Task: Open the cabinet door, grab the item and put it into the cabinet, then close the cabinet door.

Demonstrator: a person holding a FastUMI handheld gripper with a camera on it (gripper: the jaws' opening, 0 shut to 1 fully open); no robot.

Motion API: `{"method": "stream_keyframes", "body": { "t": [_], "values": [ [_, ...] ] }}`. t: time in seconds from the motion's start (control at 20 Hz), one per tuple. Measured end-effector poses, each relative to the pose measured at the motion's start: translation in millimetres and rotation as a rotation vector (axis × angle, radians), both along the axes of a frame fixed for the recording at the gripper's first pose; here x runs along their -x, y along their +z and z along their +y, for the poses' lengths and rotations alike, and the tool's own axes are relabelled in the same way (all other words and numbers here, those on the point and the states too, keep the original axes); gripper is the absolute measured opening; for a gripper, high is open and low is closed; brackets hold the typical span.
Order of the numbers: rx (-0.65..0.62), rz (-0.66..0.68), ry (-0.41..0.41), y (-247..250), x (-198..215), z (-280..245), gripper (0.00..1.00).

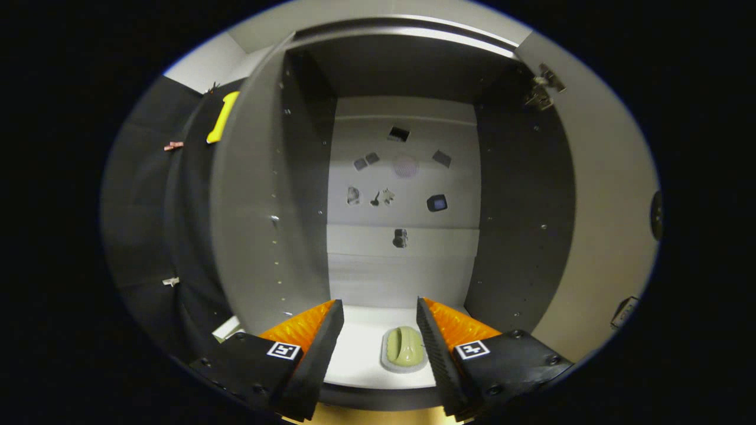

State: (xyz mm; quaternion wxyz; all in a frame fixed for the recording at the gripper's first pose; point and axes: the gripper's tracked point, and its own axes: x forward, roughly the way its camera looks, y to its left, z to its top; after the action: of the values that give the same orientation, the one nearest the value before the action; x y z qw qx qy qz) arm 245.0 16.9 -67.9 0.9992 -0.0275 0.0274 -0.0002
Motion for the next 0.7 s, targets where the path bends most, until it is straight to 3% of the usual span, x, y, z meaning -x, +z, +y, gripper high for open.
{"method": "stream_keyframes", "body": {
  "t": [0.1,0.4,0.7],
  "values": [
    [-0.009,-0.033,-0.005,15.5,35.2,0.4,0.9],
    [-0.014,-0.063,-0.078,43.7,145.2,-23.0,0.98],
    [-0.042,-0.008,-0.07,47.0,252.5,-43.9,0.98]
  ]
}}
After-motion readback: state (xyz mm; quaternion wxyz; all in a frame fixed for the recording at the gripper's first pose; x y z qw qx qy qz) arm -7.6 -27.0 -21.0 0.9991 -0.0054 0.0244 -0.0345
